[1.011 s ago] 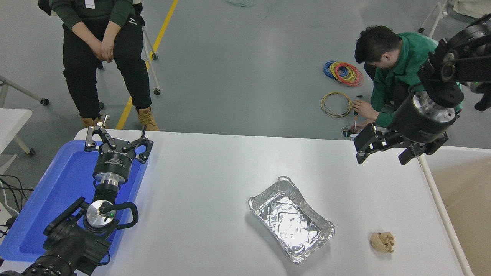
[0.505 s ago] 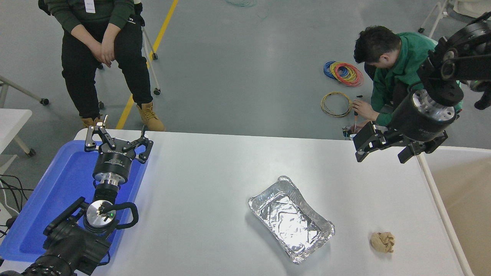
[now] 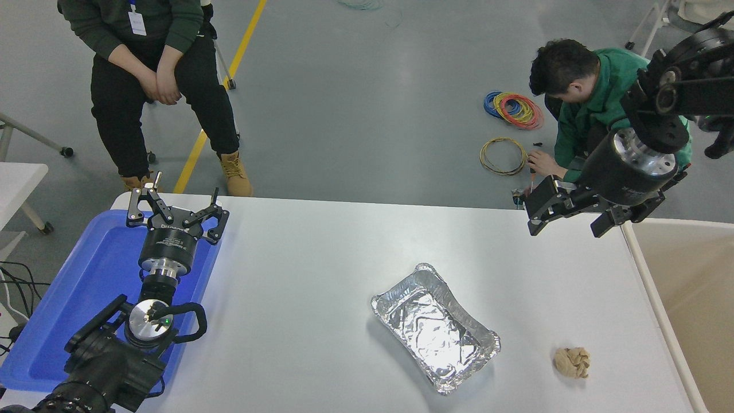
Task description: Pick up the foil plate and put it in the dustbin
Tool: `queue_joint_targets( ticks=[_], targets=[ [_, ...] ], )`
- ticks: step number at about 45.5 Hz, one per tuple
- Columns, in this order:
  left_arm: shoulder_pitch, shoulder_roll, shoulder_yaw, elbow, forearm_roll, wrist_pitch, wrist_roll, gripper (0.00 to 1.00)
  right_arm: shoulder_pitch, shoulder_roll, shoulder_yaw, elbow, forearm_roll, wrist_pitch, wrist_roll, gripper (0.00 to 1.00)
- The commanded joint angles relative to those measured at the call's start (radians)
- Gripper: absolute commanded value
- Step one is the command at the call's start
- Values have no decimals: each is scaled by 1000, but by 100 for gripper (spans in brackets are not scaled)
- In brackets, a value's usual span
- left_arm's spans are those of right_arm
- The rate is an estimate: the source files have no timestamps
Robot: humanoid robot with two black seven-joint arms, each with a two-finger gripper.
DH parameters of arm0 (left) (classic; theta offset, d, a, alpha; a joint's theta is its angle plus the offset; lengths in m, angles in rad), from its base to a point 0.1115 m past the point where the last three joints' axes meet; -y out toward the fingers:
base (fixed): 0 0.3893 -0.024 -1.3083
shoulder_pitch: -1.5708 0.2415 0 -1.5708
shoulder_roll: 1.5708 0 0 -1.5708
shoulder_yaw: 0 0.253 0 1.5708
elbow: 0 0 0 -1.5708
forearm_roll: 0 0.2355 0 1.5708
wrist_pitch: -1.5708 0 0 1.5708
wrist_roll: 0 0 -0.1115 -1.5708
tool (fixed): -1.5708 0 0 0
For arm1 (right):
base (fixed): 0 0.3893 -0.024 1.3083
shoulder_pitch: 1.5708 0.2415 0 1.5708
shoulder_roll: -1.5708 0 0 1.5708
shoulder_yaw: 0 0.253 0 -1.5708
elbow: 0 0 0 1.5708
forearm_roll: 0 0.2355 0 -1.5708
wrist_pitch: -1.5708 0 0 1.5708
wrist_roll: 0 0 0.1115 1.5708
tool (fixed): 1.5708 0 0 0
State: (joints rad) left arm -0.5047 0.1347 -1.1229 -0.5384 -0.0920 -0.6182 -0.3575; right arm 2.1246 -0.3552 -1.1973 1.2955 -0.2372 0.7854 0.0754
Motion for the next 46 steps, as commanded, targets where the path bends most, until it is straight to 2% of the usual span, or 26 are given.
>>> queue_joint_targets(
  ticks=[1,30,35,46],
  targets=[
    [0,0,0,0,0,0,0,100,-17,-1,7,-24,6,0,1,100],
    [0,-1,0,0,0,-2,0,100,-52,-11,-5,-36,9,0,1,100],
    [0,0,0,0,0,0,0,100,-72,-59,-8,-6,65,-5,1,100],
    [0,0,0,0,0,0,0,100,-190,-71,-42,13,182,-178,0,100]
  ],
)
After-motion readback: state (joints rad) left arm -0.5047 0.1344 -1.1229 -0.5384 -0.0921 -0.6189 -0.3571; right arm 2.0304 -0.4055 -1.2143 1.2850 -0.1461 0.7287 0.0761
